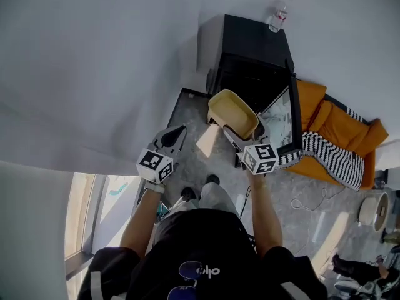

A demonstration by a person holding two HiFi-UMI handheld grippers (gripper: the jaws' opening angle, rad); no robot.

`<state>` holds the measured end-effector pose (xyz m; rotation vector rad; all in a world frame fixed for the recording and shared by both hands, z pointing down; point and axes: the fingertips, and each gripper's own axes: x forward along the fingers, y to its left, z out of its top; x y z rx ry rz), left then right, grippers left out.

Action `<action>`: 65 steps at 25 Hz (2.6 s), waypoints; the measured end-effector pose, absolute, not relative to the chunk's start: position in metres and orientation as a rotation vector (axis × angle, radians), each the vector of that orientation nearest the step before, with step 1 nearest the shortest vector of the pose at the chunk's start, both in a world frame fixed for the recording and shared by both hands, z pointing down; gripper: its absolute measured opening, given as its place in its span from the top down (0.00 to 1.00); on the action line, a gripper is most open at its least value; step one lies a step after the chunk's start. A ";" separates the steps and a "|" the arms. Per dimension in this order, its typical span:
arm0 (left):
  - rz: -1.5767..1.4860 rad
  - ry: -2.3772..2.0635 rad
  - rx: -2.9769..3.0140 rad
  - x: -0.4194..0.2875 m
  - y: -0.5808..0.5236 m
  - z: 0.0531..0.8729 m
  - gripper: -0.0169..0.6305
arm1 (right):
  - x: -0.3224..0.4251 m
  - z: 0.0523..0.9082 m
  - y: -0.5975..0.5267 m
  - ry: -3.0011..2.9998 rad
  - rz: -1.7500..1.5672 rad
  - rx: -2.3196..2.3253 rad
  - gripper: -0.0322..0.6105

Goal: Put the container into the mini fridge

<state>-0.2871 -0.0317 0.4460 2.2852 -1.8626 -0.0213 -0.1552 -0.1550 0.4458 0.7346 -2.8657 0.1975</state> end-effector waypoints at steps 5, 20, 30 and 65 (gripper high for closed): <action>-0.012 -1.790 2.330 -0.297 -0.086 0.457 0.96 | -0.167 0.451 -0.201 -2.856 0.198 0.795 0.12; 0.064 -1.606 2.489 -0.321 -0.294 0.438 0.96 | -0.194 0.428 -0.382 -2.857 0.178 0.977 0.12; 0.102 -1.452 2.578 -0.294 -0.366 0.440 0.96 | -0.159 0.431 -0.431 -2.803 0.196 1.136 0.12; 0.203 -0.891 2.756 -0.270 -0.392 0.491 0.96 | -0.105 0.512 -0.395 -2.454 0.358 1.687 0.12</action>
